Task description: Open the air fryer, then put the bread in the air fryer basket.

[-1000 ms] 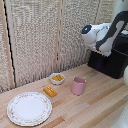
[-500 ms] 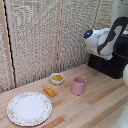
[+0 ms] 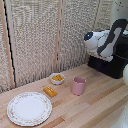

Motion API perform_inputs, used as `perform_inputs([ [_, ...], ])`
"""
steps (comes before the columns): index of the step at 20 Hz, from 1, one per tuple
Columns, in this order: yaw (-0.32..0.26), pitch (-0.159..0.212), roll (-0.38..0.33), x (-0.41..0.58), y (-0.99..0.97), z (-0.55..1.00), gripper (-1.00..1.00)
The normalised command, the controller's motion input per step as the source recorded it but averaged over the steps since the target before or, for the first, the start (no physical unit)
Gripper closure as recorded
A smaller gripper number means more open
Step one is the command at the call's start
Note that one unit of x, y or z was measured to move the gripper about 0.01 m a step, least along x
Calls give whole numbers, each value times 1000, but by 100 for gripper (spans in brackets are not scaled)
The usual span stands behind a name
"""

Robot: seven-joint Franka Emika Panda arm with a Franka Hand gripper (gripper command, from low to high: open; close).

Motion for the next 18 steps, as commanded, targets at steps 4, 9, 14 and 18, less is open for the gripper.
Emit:
perform_inputs([
  [4,0,0,0,0,0,0,100],
  [9,-37,90,118,60,297,157,100],
  [14,-97,60,287,0,443,224,100],
  [18,-115,11,283,0,490,245,100],
])
